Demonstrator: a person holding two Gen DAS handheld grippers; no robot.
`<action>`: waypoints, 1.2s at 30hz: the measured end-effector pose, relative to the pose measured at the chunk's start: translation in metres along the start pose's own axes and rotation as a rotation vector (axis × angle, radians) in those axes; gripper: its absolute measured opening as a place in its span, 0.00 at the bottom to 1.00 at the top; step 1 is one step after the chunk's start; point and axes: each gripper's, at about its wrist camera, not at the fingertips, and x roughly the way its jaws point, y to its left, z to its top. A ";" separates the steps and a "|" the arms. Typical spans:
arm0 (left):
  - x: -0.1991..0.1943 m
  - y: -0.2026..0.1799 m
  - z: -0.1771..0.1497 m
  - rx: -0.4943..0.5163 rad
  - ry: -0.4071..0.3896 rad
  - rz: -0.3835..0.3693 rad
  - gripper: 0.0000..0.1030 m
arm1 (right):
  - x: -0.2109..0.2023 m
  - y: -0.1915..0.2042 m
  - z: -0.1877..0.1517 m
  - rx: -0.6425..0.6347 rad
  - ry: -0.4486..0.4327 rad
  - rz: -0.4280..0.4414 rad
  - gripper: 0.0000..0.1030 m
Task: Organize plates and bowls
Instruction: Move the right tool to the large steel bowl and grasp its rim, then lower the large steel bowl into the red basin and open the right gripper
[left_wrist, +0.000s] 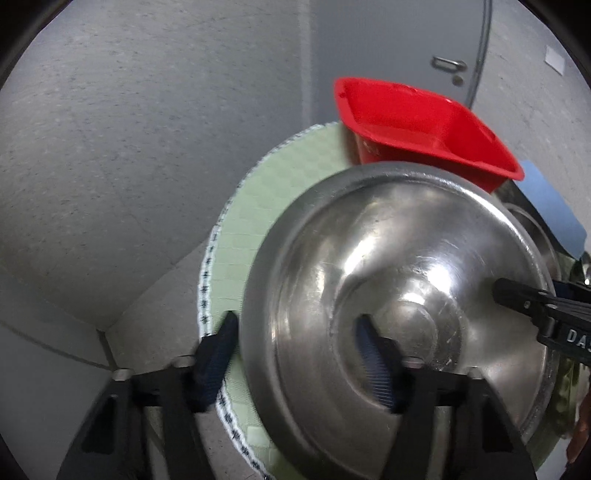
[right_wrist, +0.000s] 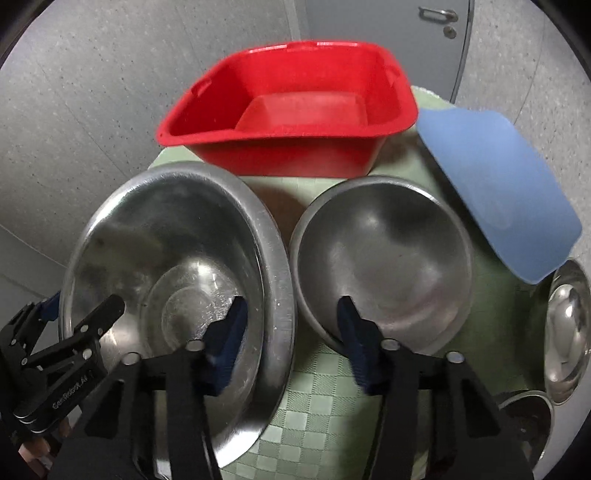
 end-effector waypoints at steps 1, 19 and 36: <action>0.006 0.003 0.003 0.006 0.009 -0.004 0.39 | 0.001 0.001 0.001 -0.004 -0.002 -0.006 0.35; -0.034 0.023 0.062 0.017 -0.216 -0.114 0.22 | -0.077 0.002 0.046 -0.021 -0.141 0.061 0.20; 0.089 -0.003 0.165 0.118 -0.176 -0.222 0.22 | -0.021 -0.062 0.174 0.078 -0.126 0.016 0.20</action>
